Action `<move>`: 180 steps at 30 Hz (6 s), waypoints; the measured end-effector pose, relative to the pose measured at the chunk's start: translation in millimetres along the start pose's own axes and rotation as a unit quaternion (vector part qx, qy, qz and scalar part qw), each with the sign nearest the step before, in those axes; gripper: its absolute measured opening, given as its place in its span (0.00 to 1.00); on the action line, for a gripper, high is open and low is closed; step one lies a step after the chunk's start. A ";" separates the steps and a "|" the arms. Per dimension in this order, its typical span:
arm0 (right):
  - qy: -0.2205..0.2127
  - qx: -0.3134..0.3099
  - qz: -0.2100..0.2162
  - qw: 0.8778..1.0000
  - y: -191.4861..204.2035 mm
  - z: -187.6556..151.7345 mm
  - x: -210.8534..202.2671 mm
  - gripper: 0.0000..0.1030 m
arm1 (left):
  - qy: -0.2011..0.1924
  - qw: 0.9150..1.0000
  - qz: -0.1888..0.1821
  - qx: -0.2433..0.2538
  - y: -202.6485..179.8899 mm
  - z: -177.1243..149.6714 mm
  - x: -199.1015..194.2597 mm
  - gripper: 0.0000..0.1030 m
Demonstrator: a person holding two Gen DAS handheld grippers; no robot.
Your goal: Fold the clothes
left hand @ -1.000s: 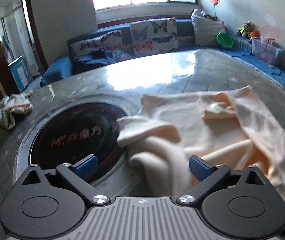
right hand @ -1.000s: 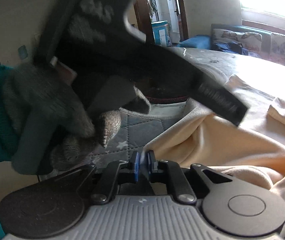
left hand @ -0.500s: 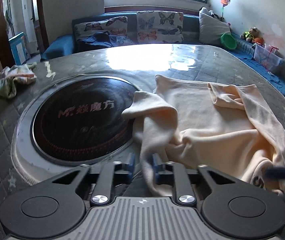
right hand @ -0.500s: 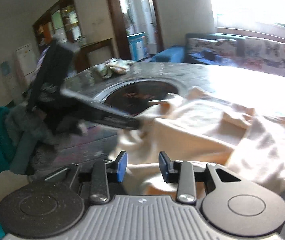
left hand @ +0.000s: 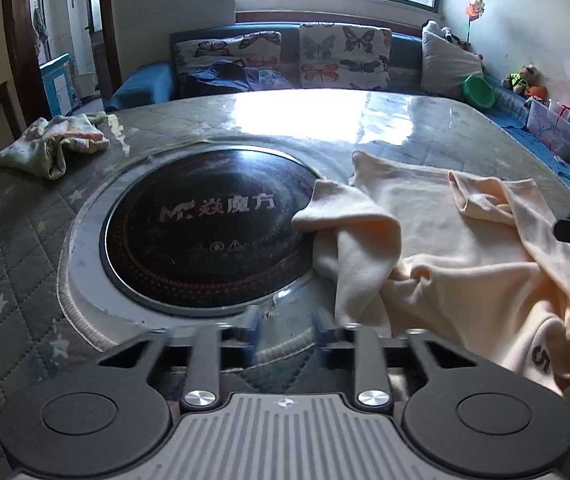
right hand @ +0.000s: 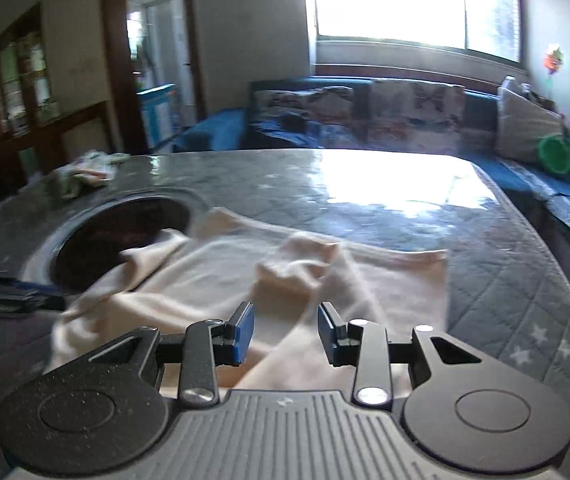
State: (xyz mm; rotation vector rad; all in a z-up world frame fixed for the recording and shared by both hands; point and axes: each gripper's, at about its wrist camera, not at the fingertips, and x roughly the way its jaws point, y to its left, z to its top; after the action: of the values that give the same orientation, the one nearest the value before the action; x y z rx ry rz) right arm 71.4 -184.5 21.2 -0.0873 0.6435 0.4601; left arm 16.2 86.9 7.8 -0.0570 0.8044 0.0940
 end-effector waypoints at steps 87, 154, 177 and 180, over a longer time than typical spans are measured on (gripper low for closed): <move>0.029 -0.095 -0.010 0.995 40.3 -79.4 -117.2 0.35 | -0.025 0.965 -0.173 0.198 -100.2 -57.1 -52.8 0.08; 0.066 -0.091 0.133 0.985 58.5 -71.0 -36.5 0.33 | 0.024 0.992 -0.079 -0.095 19.1 65.8 90.4 0.20; 0.071 -0.127 0.120 0.982 82.1 -66.0 -34.7 0.39 | -0.069 0.982 0.093 -0.152 148.1 6.2 10.7 0.06; 0.080 -0.139 0.125 0.979 90.7 -67.1 -30.4 0.39 | -0.066 0.980 0.108 -0.155 158.5 -6.2 6.4 0.06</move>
State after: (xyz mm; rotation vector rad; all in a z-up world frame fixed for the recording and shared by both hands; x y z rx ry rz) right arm -27.3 -129.7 -8.7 -0.3140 0.7490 0.7923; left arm -0.5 244.4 -3.5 -0.2559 0.6564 0.4247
